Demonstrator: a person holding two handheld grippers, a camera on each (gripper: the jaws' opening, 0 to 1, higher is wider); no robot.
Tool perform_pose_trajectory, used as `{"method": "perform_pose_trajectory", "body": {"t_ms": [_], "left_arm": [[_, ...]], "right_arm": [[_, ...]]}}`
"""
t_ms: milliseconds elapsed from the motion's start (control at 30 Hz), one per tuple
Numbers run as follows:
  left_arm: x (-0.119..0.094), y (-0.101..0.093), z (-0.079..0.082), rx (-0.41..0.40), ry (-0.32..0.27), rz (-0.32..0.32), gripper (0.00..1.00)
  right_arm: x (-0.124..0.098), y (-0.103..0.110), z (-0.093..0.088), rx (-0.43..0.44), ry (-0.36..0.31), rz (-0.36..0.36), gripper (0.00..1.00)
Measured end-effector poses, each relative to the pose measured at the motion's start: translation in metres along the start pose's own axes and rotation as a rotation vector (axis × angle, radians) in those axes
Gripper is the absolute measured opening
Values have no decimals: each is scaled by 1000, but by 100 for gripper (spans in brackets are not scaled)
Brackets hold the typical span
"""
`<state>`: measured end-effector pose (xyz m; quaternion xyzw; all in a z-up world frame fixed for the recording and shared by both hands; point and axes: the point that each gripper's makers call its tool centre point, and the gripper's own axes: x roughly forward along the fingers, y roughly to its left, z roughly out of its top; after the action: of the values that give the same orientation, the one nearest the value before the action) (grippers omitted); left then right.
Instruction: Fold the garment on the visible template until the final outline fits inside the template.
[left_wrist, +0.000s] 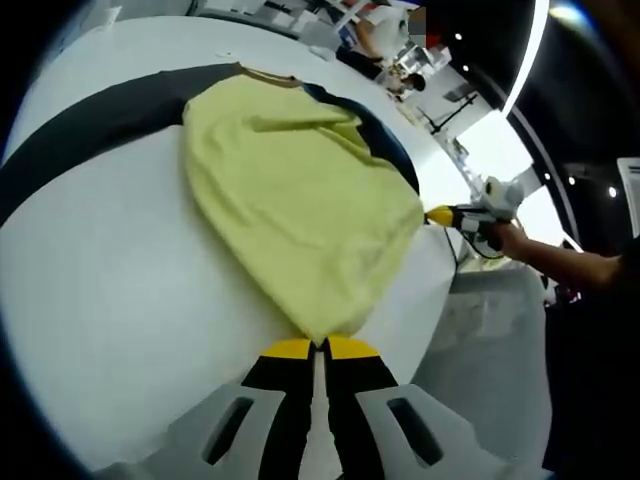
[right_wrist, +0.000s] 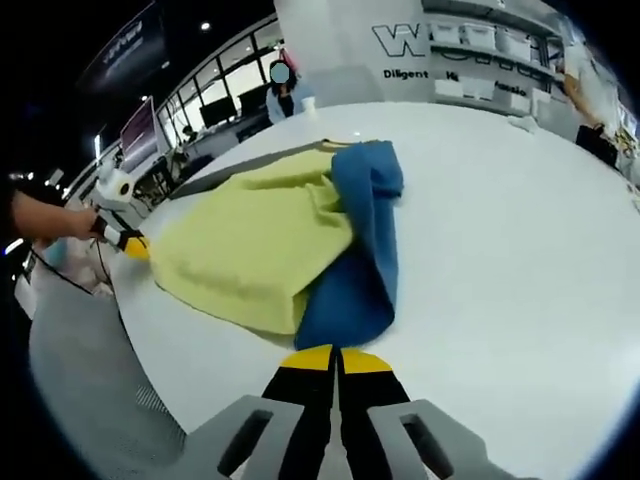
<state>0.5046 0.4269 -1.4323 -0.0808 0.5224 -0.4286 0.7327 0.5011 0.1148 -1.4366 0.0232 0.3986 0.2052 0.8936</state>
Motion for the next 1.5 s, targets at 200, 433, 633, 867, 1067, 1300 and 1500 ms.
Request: {"method": "perform_pose_trajectory", "body": {"t_ms": [200, 433, 633, 867, 1067, 1300, 1500], "left_arm": [[0, 0, 0, 0, -1, 0, 2], [0, 0, 0, 1, -1, -1, 2], [0, 0, 0, 0, -1, 0, 2], [0, 1, 0, 0, -3, 2, 2], [1, 1, 0, 3, -6, 5, 2], [2, 1, -2, -2, -4, 2, 2], [2, 1, -2, -2, -7, 1, 2]], "right_arm": [[2, 6, -1, -167, -21, -22, 2], [9, 8, -5, -216, -6, -29, 17], [13, 10, -6, -303, 15, -38, 9], [12, 8, -5, -345, 30, -43, 0], [5, 2, 2, -305, 24, -39, 0], [-7, -7, 16, -326, 6, -55, 0], [-19, -21, 34, -362, -16, -86, 0]]}}
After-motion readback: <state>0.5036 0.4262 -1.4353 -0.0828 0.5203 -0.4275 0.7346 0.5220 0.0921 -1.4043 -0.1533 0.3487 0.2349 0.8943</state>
